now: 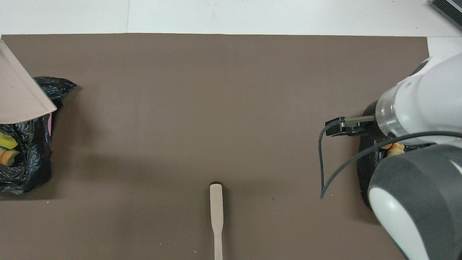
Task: Sweep and dump trash in bin
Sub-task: 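Bring the emptied dustpan back toward the table center with the left gripper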
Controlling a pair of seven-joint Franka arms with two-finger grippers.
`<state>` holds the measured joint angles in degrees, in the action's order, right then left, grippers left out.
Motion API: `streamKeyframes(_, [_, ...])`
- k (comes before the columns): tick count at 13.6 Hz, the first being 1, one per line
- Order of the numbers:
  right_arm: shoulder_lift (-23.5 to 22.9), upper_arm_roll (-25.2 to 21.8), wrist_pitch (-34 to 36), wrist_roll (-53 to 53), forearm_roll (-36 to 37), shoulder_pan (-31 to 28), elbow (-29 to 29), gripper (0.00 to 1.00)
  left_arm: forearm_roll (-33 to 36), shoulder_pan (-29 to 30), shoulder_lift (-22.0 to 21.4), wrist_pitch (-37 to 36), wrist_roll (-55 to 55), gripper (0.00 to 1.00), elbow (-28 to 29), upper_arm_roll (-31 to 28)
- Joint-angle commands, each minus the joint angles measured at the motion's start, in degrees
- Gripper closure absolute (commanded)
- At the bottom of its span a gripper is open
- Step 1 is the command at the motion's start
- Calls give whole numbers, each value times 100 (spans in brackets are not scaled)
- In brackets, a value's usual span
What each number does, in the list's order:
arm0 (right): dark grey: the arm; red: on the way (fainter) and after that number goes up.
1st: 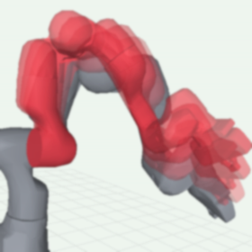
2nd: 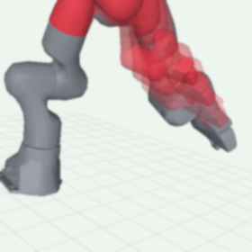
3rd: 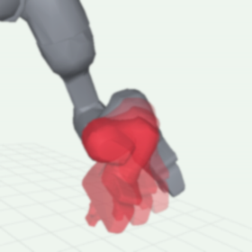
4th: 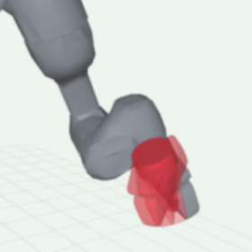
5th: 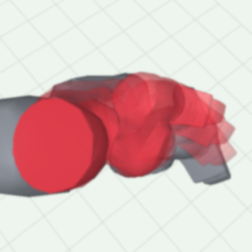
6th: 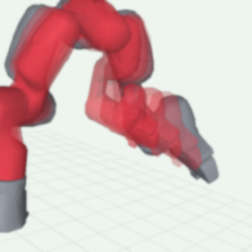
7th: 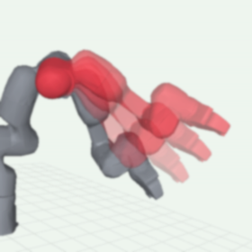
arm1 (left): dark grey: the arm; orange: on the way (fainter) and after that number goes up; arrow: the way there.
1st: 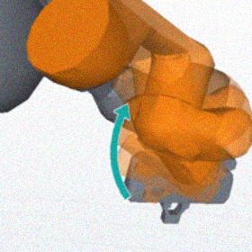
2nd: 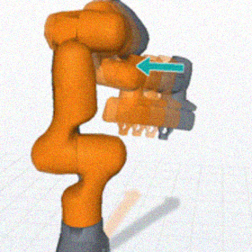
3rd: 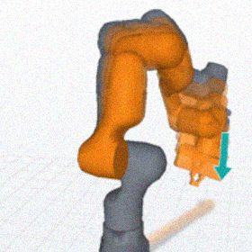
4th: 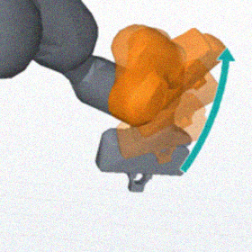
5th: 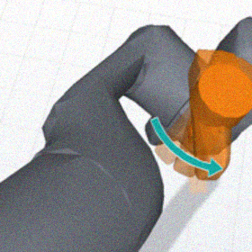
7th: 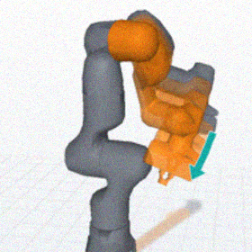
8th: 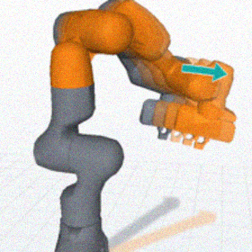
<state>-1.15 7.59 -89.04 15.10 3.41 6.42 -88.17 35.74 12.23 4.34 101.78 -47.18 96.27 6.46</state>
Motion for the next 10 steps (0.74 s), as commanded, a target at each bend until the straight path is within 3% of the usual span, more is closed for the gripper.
streamKeyframes(1, [-263, 76, 212, -113, 11, -281, 423, 0, -856, -141, -214, -394, 953, 100, 111, -66])
streamKeyframes(5, [-70, 67, 221, -104, -60, -545, 134, 0, -1963, -378, -564, -625, 2594, 100, 628, -66])
streamKeyframes(10, [151, 59, 203, -122, -411, -826, -227, 0, -2914, -1300, -812, -493, 4741, 100, 1016, -66])
